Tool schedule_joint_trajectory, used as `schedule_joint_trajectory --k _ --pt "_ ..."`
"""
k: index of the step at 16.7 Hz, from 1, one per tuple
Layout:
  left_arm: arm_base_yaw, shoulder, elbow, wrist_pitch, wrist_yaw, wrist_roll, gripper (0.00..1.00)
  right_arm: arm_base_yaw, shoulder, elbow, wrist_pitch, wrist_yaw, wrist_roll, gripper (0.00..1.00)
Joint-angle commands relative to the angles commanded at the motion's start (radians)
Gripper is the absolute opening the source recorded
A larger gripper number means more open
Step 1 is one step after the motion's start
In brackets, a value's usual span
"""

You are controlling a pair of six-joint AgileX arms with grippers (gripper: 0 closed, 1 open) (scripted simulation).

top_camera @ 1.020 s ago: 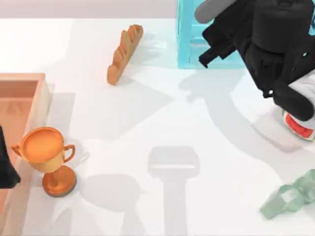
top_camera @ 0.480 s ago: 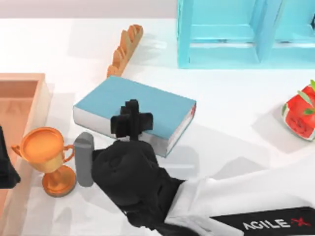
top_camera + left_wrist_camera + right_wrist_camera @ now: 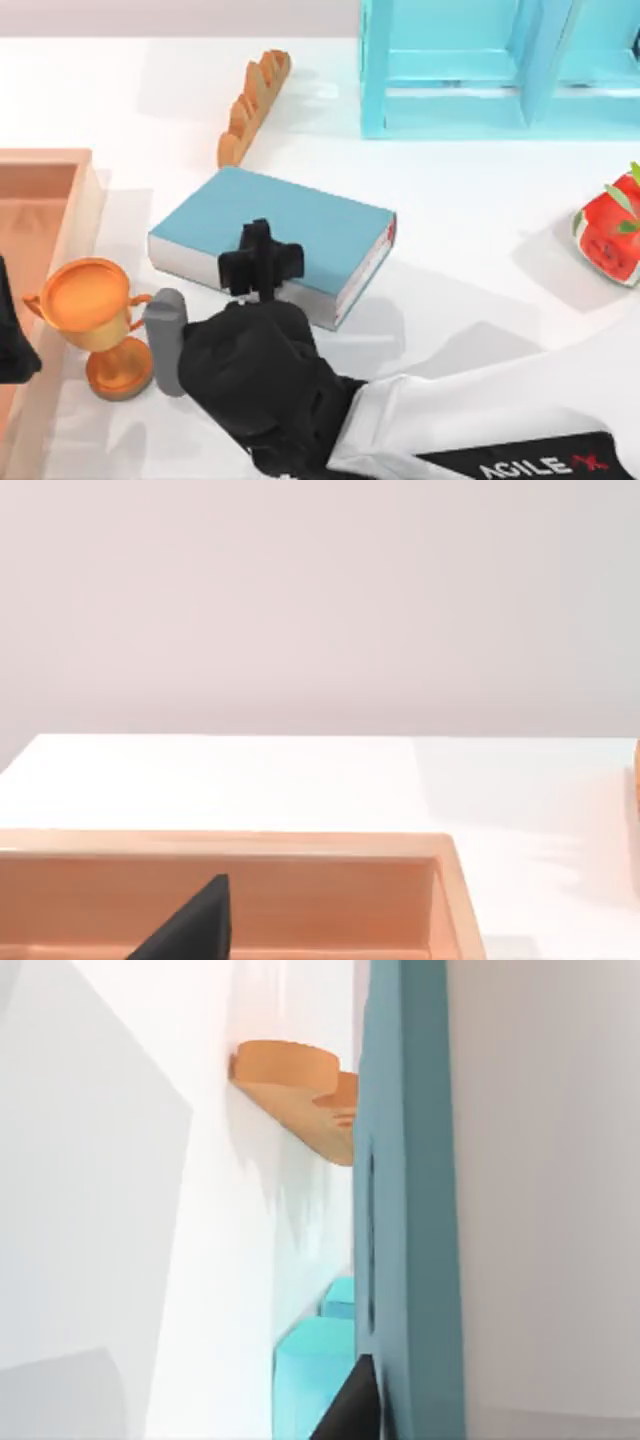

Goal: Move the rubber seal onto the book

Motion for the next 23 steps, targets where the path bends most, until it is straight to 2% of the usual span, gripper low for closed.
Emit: schedule_joint_trajectory --k 11,22,23 --pt "0.000 0.000 0.000 0.000 0.000 0.000 1.00 0.010 -0.003 -0.006 -0.005 0.012 0.006 0.00" --pt "0.000 0.000 0.000 0.000 0.000 0.000 1.00 0.014 0.080 -0.033 0.105 0.011 0.004 0.00" --pt "0.000 0.000 0.000 0.000 0.000 0.000 1.00 0.014 0.080 -0.033 0.105 0.011 0.004 0.08"
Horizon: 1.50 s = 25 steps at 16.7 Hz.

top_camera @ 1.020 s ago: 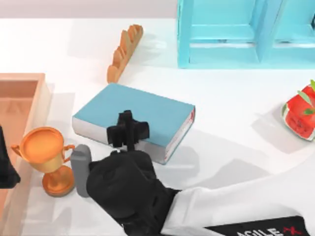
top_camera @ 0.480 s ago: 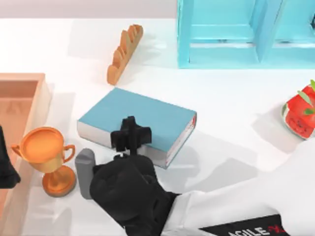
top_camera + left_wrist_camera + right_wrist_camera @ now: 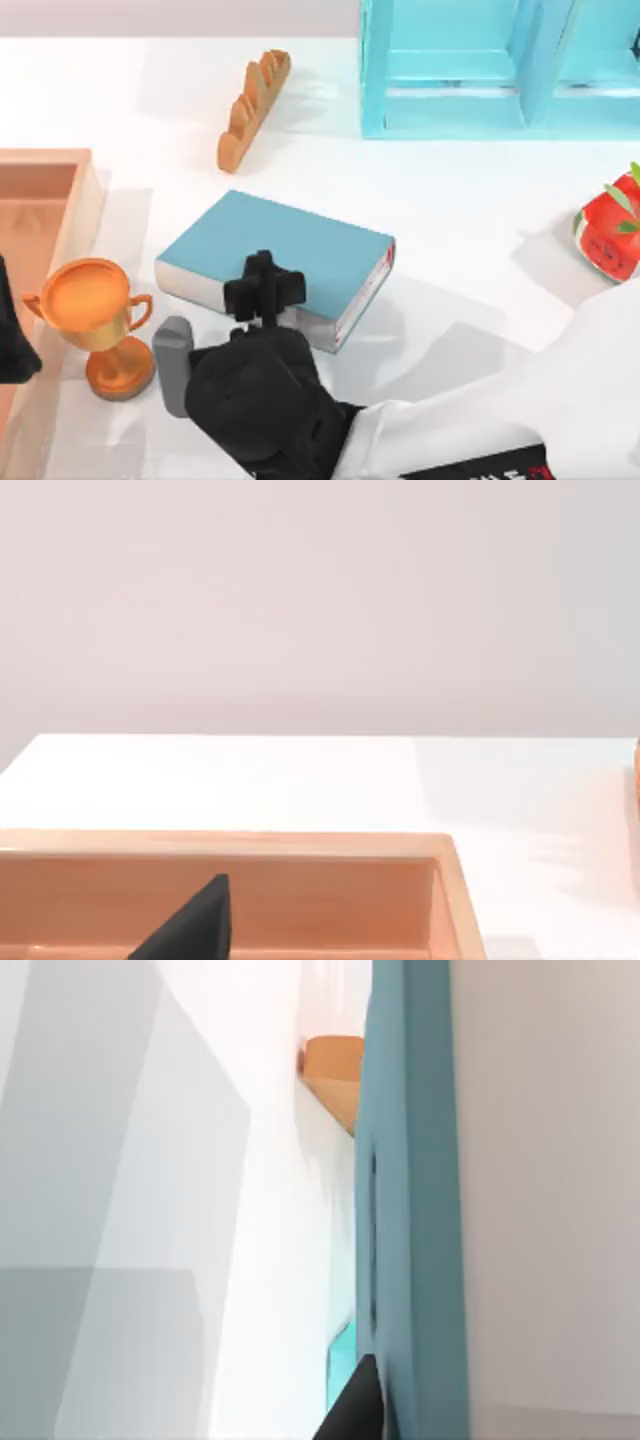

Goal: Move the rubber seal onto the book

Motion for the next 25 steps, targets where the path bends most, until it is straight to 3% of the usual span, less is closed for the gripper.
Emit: schedule_joint_trajectory --k 12,22,25 --pt "0.000 0.000 0.000 0.000 0.000 0.000 1.00 0.000 0.000 0.000 0.000 0.000 0.000 0.98" --pt "0.000 0.000 0.000 0.000 0.000 0.000 1.00 0.001 0.001 -0.001 -0.003 0.001 0.003 1.00" --pt "0.000 0.000 0.000 0.000 0.000 0.000 1.00 0.060 -0.002 -0.005 -0.072 0.028 0.061 1.00"
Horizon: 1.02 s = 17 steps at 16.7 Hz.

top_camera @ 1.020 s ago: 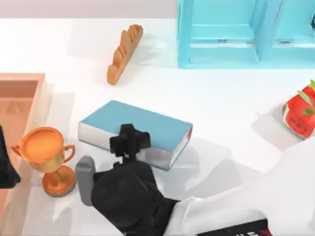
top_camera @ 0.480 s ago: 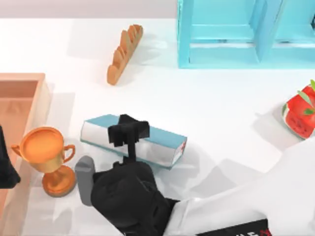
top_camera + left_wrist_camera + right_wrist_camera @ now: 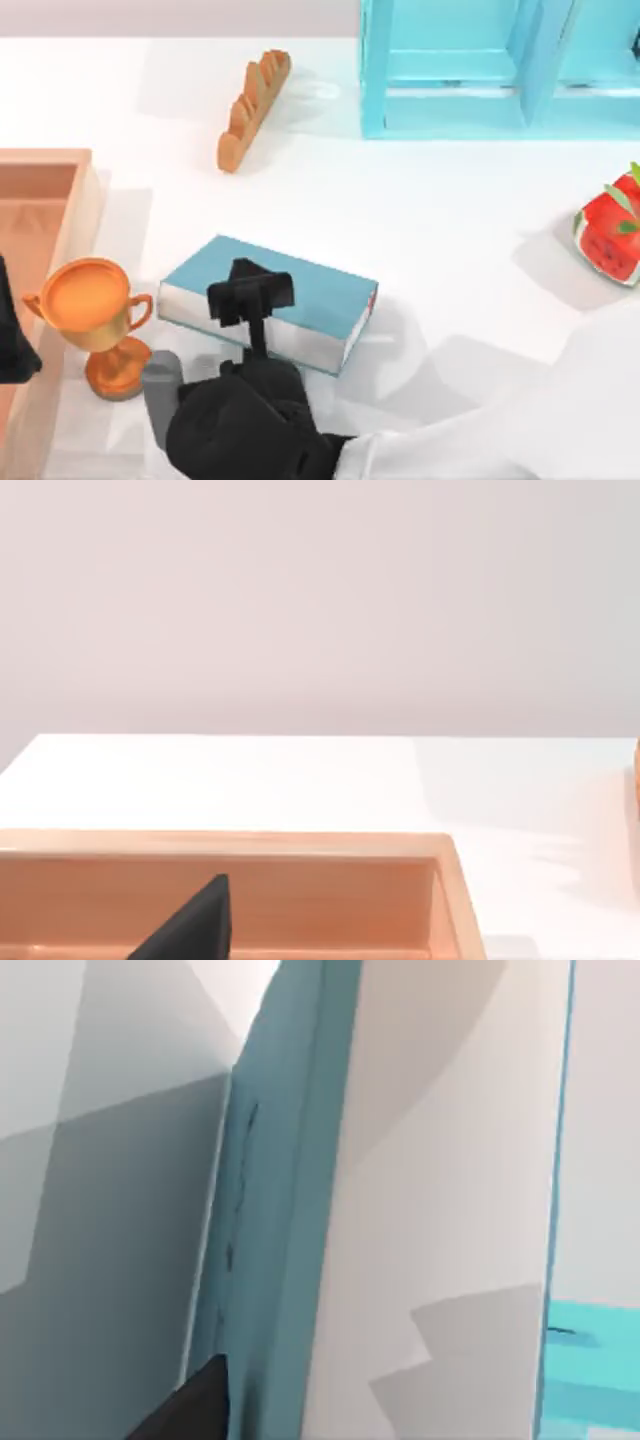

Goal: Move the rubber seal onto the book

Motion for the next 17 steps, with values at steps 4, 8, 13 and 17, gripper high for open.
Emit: schedule_joint_trajectory --k 4,8,13,17 --pt "0.000 0.000 0.000 0.000 0.000 0.000 1.00 0.160 -0.026 0.003 -0.235 0.096 0.185 1.00" --pt "0.000 0.000 0.000 0.000 0.000 0.000 1.00 0.293 -0.083 0.016 -0.478 0.225 0.416 1.00" --pt "0.000 0.000 0.000 0.000 0.000 0.000 1.00 0.344 -0.107 0.020 -0.563 0.286 0.502 1.00" --pt "0.000 0.000 0.000 0.000 0.000 0.000 1.00 0.330 -0.111 0.010 -0.562 0.274 0.504 1.00"
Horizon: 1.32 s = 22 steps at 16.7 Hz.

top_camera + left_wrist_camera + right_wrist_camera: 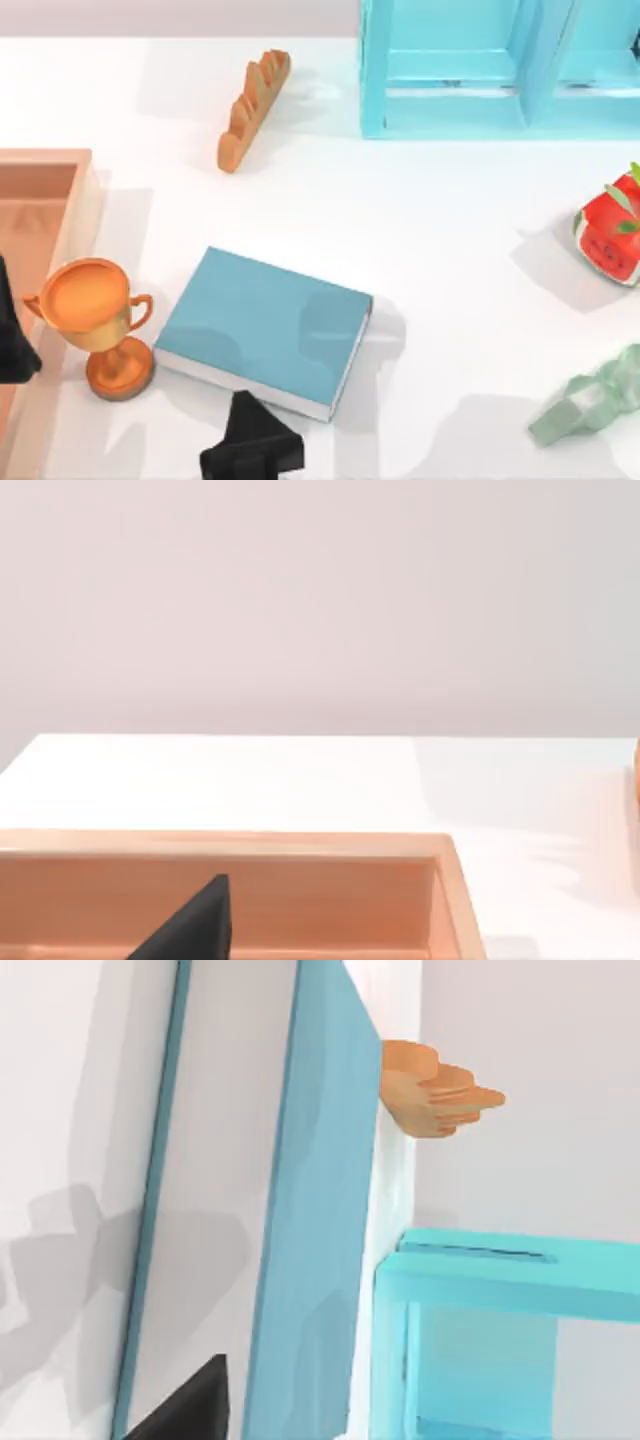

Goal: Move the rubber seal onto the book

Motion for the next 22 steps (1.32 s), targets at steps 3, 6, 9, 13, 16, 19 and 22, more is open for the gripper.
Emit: schedule_joint_trajectory --k 3,6,9,13,16,19,22 --pt "0.000 0.000 0.000 0.000 0.000 0.000 1.00 -0.085 -0.080 -0.086 0.002 -0.087 0.035 1.00" --pt "0.000 0.000 0.000 0.000 0.000 0.000 1.00 -0.243 -0.247 -0.243 0.005 -0.254 0.099 1.00" --pt "0.000 0.000 0.000 0.000 0.000 0.000 1.00 -0.453 -0.504 -0.438 0.002 -0.465 0.179 1.00" --pt "0.000 0.000 0.000 0.000 0.000 0.000 1.00 -0.779 -0.964 -0.698 -0.009 -0.744 0.299 1.00" --pt "0.000 0.000 0.000 0.000 0.000 0.000 1.00 -1.032 -1.323 -0.852 -0.015 -0.924 0.388 1.00" --pt "0.000 0.000 0.000 0.000 0.000 0.000 1.00 -1.264 -1.620 -0.946 -0.014 -1.064 0.466 1.00" --pt "0.000 0.000 0.000 0.000 0.000 0.000 1.00 -1.445 -1.826 -0.990 -0.003 -1.164 0.525 1.00"
